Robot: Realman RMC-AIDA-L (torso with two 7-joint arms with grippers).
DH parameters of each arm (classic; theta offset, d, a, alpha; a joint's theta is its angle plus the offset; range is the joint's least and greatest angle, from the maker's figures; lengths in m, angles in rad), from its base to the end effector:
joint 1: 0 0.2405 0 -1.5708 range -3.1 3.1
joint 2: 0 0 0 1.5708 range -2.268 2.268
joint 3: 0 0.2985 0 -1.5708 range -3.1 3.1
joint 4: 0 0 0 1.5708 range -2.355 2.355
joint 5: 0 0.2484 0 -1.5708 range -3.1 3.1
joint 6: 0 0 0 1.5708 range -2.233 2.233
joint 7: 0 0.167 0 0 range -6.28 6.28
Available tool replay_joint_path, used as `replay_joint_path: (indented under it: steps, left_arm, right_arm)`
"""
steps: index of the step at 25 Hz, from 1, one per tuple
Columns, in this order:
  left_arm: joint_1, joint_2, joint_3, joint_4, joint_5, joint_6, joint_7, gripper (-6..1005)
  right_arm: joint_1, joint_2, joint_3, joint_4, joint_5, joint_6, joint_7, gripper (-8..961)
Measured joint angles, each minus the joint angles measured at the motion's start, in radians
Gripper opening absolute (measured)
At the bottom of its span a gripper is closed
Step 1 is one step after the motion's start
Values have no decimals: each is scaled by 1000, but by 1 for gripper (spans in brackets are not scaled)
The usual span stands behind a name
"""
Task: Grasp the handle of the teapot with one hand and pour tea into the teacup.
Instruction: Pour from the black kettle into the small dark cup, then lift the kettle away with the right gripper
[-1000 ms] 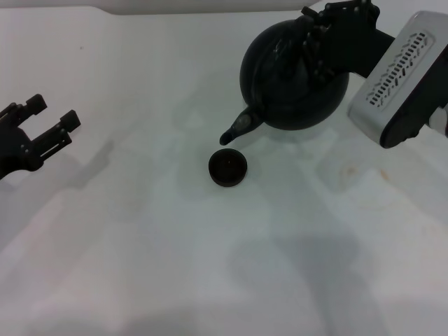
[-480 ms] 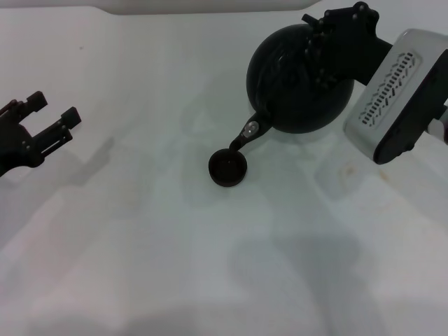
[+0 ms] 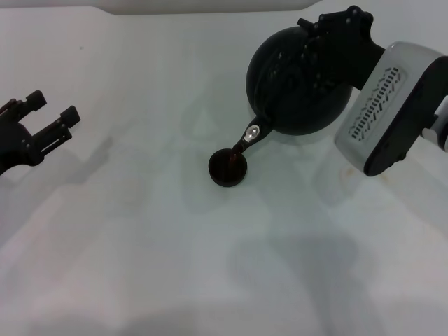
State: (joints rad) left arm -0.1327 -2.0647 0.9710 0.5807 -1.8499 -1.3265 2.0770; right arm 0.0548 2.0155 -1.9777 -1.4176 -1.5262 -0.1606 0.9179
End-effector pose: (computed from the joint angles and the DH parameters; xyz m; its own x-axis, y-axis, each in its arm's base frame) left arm -0.4084 0.3062 -0.0198 0.6284 0.2361 0.7412 0.7057 -0.5740 -0.4154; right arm 0.2249 0.3776 -0.0826 0.9606 0.2493 0.1226 0.2368 -0.5040 -0.8306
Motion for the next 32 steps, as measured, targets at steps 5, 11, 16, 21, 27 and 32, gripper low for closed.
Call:
replay_joint_path:
  steps: [5, 11, 16, 21, 27, 32]
  left_arm:
    - [-4, 0, 0, -1, 0, 1, 0, 758]
    - [-7, 0, 0, -2, 0, 1, 0, 760]
    - [-9, 0, 0, -2, 8, 5, 0, 760]
    - [-11, 0, 0, -1, 11, 16, 0, 761]
    - [-12, 0, 0, -1, 12, 17, 0, 760]
    - [-14, 0, 0, -1, 12, 17, 0, 759]
  right_arm:
    - [3, -1, -28, 2, 0, 48, -20, 107]
    - [4, -1, -31, 5, 0, 53, -21, 107]
    - [3, -1, -25, 5, 2, 53, -18, 107]
    - [6, -1, -23, 10, 8, 50, -12, 106]
    - [9, -3, 1, 13, 64, 12, -9, 106]
    - [-4, -4, 81, 13, 149, -120, -9, 106]
